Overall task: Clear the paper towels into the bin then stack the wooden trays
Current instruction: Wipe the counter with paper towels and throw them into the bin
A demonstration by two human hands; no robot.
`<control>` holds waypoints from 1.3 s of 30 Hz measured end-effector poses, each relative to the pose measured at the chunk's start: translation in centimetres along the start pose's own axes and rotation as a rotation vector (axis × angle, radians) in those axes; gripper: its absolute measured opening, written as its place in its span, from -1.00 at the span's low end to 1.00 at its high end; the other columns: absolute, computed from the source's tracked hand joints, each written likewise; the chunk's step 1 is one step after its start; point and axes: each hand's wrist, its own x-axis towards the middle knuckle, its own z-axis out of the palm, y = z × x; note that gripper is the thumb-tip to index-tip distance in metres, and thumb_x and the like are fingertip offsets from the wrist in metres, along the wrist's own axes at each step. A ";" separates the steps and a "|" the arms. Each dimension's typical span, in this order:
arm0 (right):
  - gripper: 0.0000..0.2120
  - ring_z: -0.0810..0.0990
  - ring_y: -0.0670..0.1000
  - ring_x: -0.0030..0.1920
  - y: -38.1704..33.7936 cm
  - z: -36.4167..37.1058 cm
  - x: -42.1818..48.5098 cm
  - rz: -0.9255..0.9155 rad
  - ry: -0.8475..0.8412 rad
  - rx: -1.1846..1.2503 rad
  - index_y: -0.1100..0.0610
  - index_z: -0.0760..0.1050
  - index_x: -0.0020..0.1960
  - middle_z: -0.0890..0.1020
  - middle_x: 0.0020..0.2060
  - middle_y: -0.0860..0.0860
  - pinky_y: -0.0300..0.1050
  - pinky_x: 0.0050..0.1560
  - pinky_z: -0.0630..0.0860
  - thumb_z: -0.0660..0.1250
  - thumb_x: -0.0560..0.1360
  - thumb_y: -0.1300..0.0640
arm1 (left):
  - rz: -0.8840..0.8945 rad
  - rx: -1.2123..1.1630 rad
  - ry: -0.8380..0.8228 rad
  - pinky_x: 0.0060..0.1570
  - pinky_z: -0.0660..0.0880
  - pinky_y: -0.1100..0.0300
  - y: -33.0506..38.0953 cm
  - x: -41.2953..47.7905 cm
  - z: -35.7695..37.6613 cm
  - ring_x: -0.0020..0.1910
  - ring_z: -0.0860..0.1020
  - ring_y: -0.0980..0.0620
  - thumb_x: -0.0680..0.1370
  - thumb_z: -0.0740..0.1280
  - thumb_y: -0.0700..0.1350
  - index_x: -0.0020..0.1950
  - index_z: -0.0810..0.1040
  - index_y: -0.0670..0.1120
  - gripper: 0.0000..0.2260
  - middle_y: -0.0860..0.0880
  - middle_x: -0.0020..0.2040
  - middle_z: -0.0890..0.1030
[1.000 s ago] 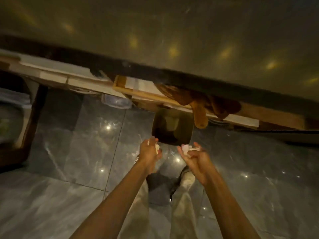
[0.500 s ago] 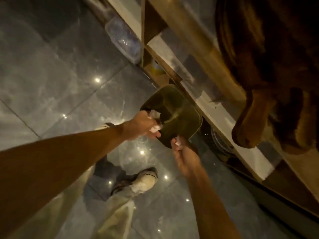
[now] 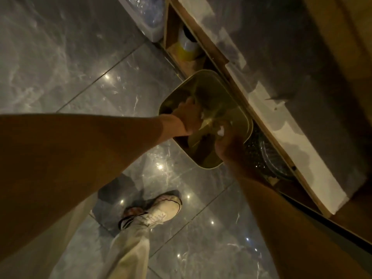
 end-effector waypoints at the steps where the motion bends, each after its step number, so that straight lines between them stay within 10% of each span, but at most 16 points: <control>1: -0.64 0.55 0.31 0.21 0.5 0.1 0.3 -0.060 0.003 -0.065 0.42 0.46 0.28 0.59 0.13 0.36 0.04 0.28 0.43 0.27 0.49 0.40 | 0.030 0.012 -0.009 0.47 0.23 -0.07 -0.3 0.4 0.1 0.47 0.28 -0.22 0.64 0.18 -0.13 0.50 0.29 -0.13 -0.58 -0.20 0.49 0.29; 5: -0.46 0.43 0.21 0.36 2.9 0.4 1.5 -0.088 -0.198 -0.380 0.10 0.26 0.52 0.47 0.34 0.24 0.13 0.31 0.44 0.21 0.56 0.28 | 0.132 0.089 -0.080 0.47 0.24 -0.11 -2.0 1.9 0.9 0.47 0.29 -0.21 0.62 0.21 -0.11 0.48 0.34 -0.06 -0.59 -0.15 0.49 0.32; 10: -0.39 0.36 0.27 0.36 3.4 0.8 0.5 0.037 -0.388 -0.613 0.00 0.10 0.56 0.36 0.41 0.24 0.11 0.32 0.36 0.23 0.56 0.14 | 0.153 0.287 -0.147 0.53 0.03 -0.25 -3.4 2.0 1.6 0.58 -0.14 -0.28 0.60 0.26 -0.03 0.58 0.05 0.11 -0.39 -0.12 0.62 -0.11; 18: -0.66 0.57 0.20 0.15 -3.2 -3.5 -3.4 0.126 -0.105 -0.207 0.09 0.51 0.28 0.63 0.12 0.15 0.19 0.15 0.52 0.30 0.53 0.05 | 0.086 0.380 -0.089 0.21 0.45 0.02 -1.3 -4.9 -4.8 0.23 0.52 -0.14 0.63 0.23 -0.08 0.40 0.40 -0.08 -0.67 -0.14 0.32 0.51; 21: -0.75 0.53 0.13 0.19 -6.7 -6.9 -6.5 0.239 -0.174 -0.084 -0.04 0.47 0.22 0.58 0.15 0.08 0.11 0.15 0.52 0.28 0.55 -0.03 | 0.079 0.377 -0.073 0.04 0.45 0.11 -0.3 -10.6 -8.9 0.01 0.53 -0.04 0.65 0.18 -0.04 0.26 0.48 -0.06 -0.77 -0.10 0.15 0.58; 25: -0.66 0.51 -0.11 -0.09 -12.7 -13.4 -12.9 0.096 -0.148 -0.056 -0.06 0.42 0.31 0.54 -0.01 -0.09 -0.18 -0.07 0.44 0.23 0.57 -0.10 | 0.108 0.386 -0.003 0.20 0.48 -0.03 2.6 -20.1 -14.9 0.20 0.54 -0.11 0.65 0.15 -0.03 0.36 0.40 0.00 -0.71 -0.08 0.25 0.53; 29: -0.75 0.45 -0.06 0.22 -18.8 -20.2 -19.5 -0.040 -0.069 -0.009 -0.05 0.50 0.24 0.52 0.20 -0.06 -0.10 0.23 0.42 0.28 0.57 -0.01 | 0.096 0.413 0.068 0.14 0.52 -0.07 6.3 -29.0 -21.0 0.17 0.57 -0.14 0.64 0.12 -0.06 0.34 0.43 -0.04 -0.71 -0.08 0.24 0.55; 39: -0.72 0.44 -0.16 0.22 -24.7 -36.0 -33.9 -0.098 0.053 -0.021 -0.14 0.48 0.21 0.51 0.16 -0.17 -0.14 0.23 0.41 0.14 0.59 -0.18 | 0.154 0.465 0.288 0.07 0.50 -0.04 20.0 -46.4 -30.2 0.14 0.55 -0.14 0.65 0.05 -0.01 0.26 0.45 -0.06 -0.71 -0.08 0.18 0.54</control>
